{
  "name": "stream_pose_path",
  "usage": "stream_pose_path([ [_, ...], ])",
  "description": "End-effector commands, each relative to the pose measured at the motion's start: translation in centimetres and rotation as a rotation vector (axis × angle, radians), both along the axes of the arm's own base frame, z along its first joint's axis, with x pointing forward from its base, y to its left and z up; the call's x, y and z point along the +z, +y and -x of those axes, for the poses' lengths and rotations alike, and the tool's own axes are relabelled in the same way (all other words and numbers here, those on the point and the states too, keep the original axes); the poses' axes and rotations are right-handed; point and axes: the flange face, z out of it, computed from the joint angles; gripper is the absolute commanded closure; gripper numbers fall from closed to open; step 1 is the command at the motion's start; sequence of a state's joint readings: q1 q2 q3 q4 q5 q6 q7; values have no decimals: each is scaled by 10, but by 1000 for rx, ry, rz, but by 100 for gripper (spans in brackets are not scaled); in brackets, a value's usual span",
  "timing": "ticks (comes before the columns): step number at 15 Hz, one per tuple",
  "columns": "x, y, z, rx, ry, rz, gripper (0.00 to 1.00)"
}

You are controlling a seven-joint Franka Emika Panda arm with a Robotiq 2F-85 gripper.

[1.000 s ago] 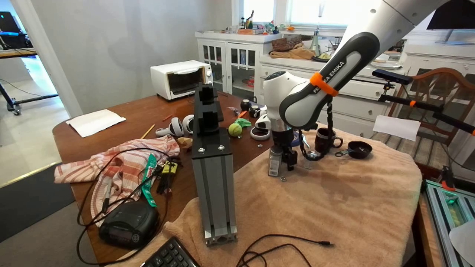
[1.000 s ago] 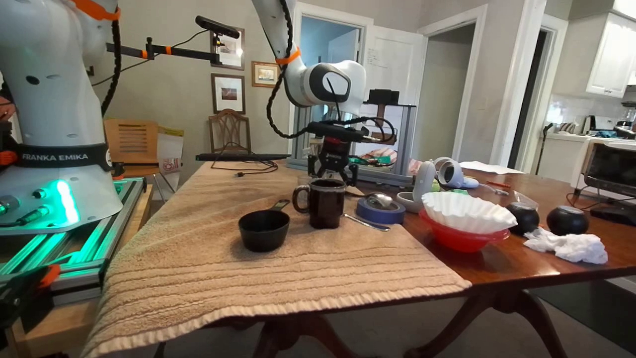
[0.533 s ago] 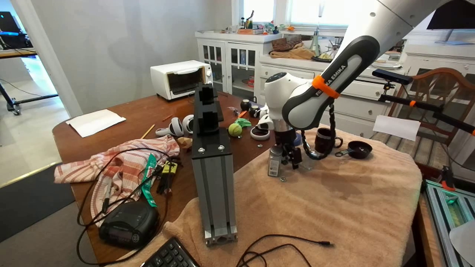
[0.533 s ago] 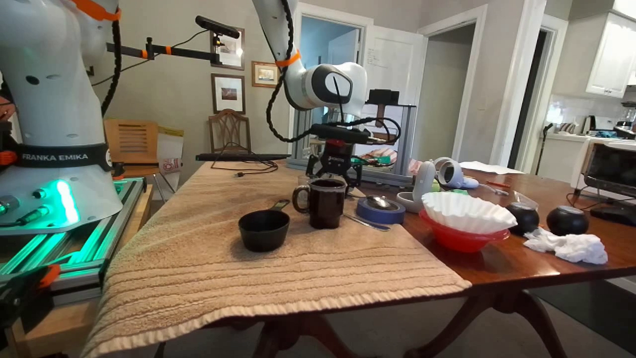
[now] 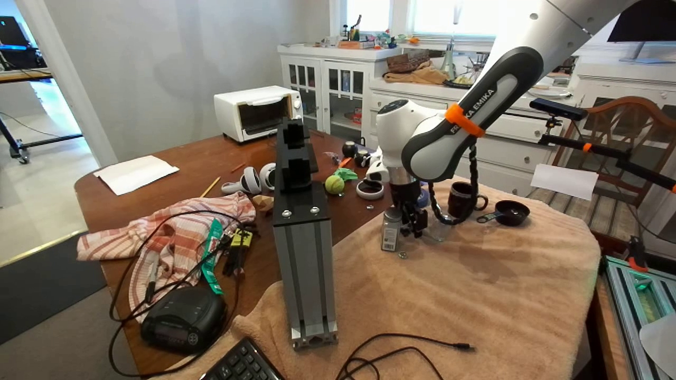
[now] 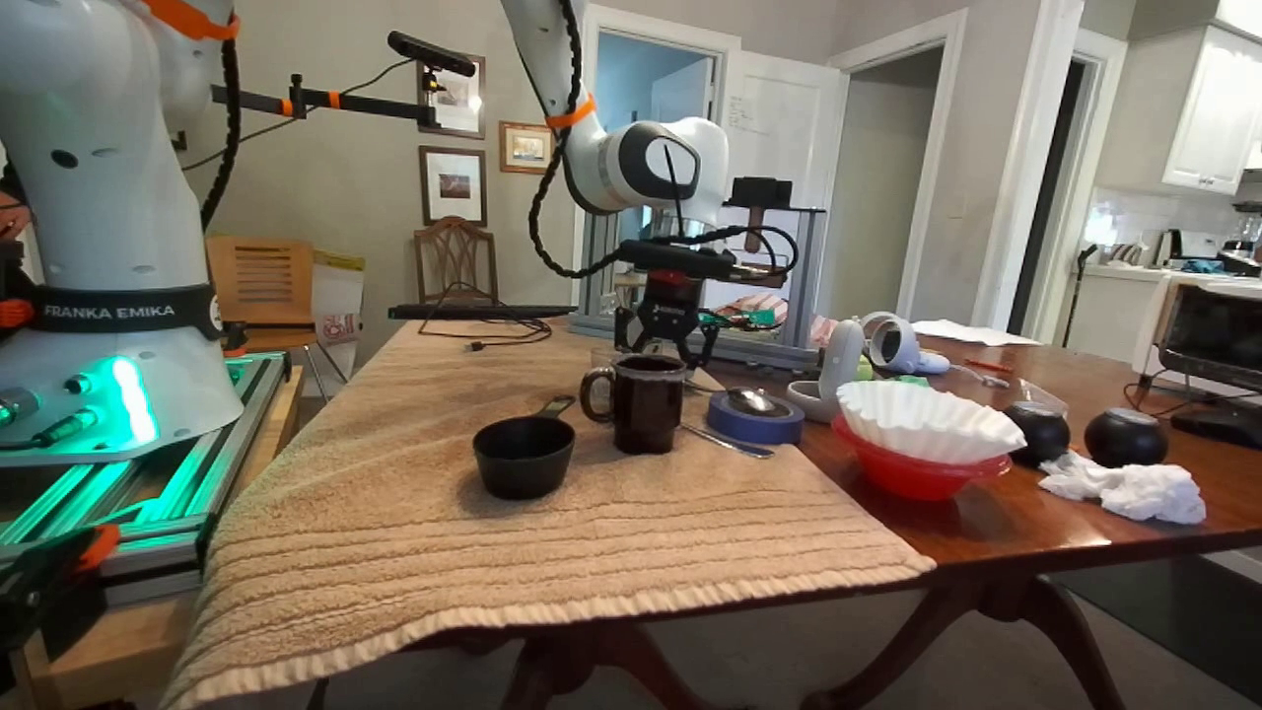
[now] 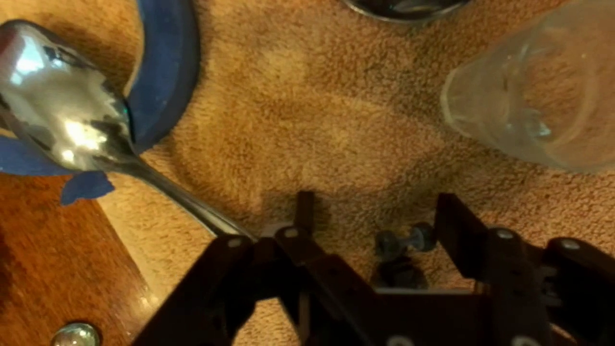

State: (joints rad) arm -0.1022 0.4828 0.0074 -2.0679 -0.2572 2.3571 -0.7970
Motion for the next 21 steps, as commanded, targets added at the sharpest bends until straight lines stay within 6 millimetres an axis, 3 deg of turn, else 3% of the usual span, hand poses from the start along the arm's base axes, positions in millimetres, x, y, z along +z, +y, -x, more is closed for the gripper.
stream_pose_path([
  [1,9,4,7,10,16,-10,12],
  [3,11,7,7,11,15,-17,4],
  [8,15,15,7,14,4,-22,18],
  [9,14,17,6,15,5,-26,37],
  [11,12,20,4,13,7,-31,39],
  [14,9,26,2,18,12,-38,52],
  [16,8,27,2,18,14,-40,77],
  [17,8,27,2,17,14,-39,78],
  [19,8,27,3,14,14,-36,93],
  [21,8,24,4,3,19,-30,93],
])
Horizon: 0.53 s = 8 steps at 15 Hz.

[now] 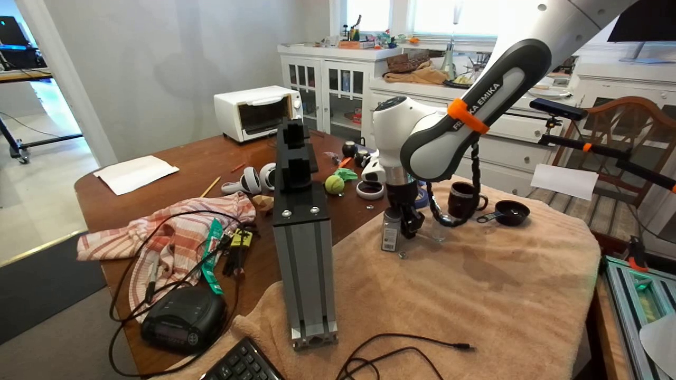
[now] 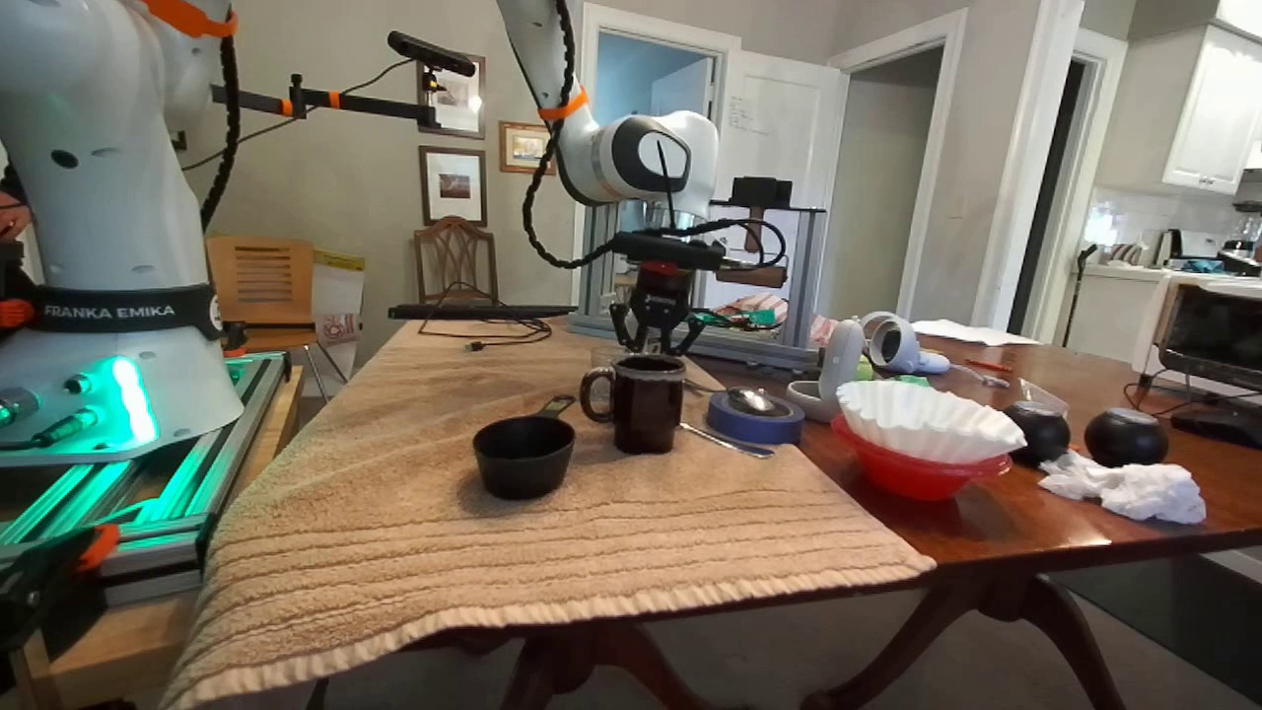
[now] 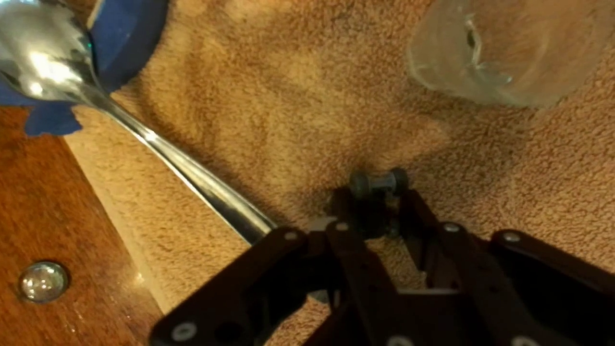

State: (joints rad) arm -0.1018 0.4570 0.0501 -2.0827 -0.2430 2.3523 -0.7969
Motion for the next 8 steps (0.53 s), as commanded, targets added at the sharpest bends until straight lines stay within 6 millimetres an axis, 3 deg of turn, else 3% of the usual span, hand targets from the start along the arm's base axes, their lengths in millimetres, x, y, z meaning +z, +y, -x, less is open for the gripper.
stream_pose_path([
  [1,1,-4,5,-34,28,-1,93],
  [8,31,-40,23,-164,60,-9,93],
])
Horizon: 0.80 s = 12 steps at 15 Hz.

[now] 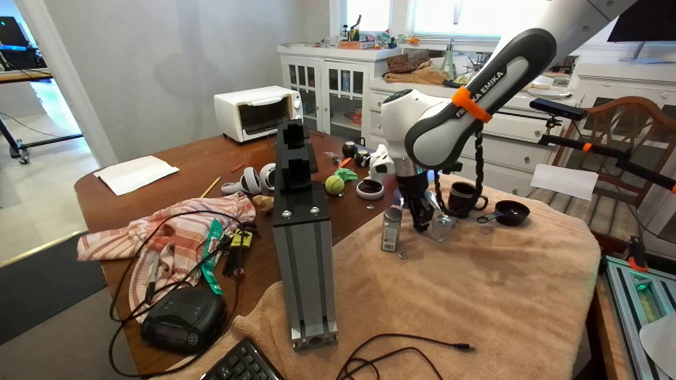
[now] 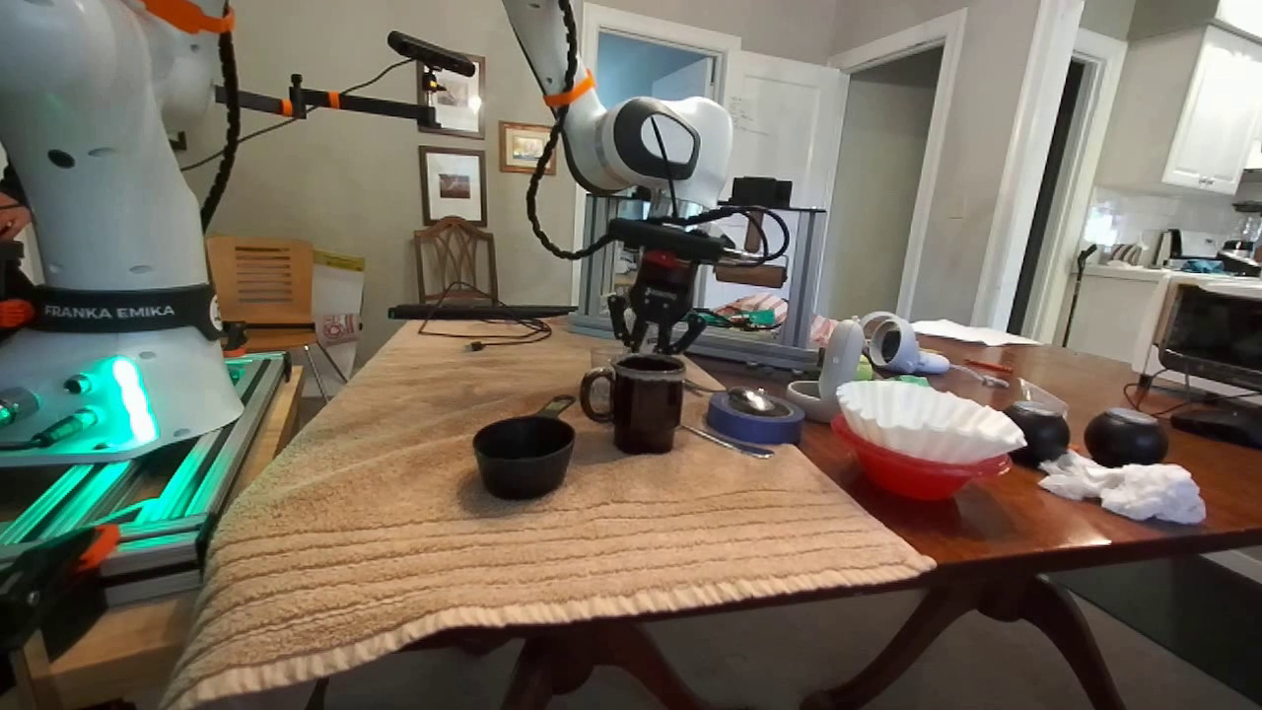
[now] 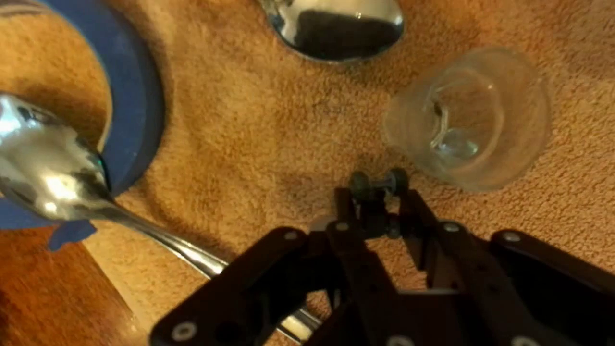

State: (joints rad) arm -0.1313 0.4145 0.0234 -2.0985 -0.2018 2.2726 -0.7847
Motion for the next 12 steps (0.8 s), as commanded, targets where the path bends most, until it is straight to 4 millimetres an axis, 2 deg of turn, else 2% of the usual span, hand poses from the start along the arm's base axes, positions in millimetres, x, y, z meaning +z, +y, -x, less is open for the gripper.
stream_pose_path([
  [1,23,-9,9,-65,-3,-12,93],
  [5,45,-10,5,-103,-19,-17,93],
  [10,70,-29,24,-224,35,113,93],
  [12,76,-29,30,-239,69,143,93],
])
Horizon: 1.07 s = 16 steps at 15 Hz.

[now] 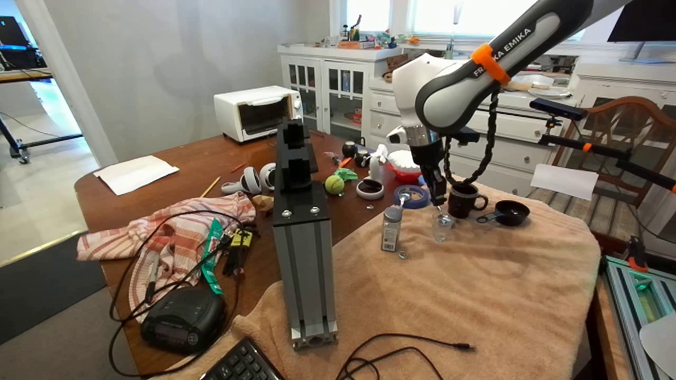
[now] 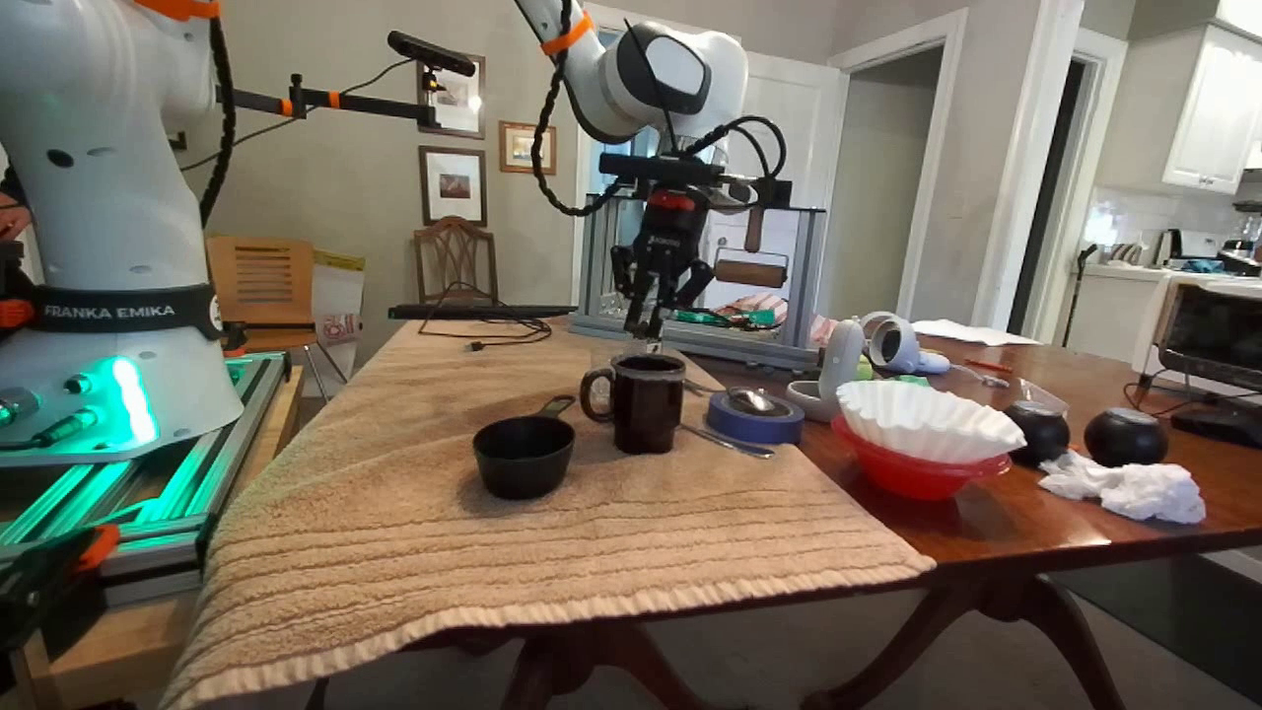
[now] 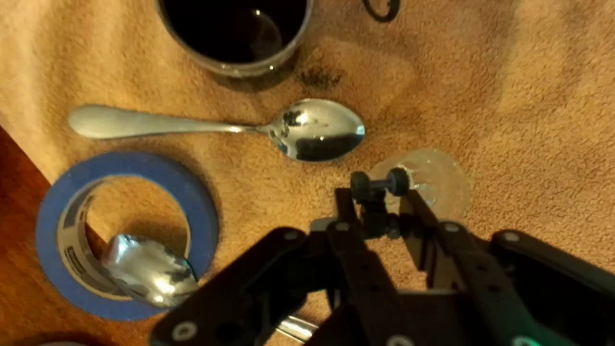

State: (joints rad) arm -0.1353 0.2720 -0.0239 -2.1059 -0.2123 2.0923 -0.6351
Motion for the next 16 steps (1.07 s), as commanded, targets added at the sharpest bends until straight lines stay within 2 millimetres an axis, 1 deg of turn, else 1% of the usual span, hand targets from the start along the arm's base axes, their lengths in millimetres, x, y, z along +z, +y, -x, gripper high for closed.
stream_pose_path([
  [1,12,6,17,-19,63,55,93],
  [4,13,18,22,21,113,36,93],
  [6,9,28,24,41,144,26,93],
  [8,2,35,22,45,141,28,93],
  [12,-7,45,19,63,155,14,93],
  [16,-14,50,15,68,149,12,93],
])
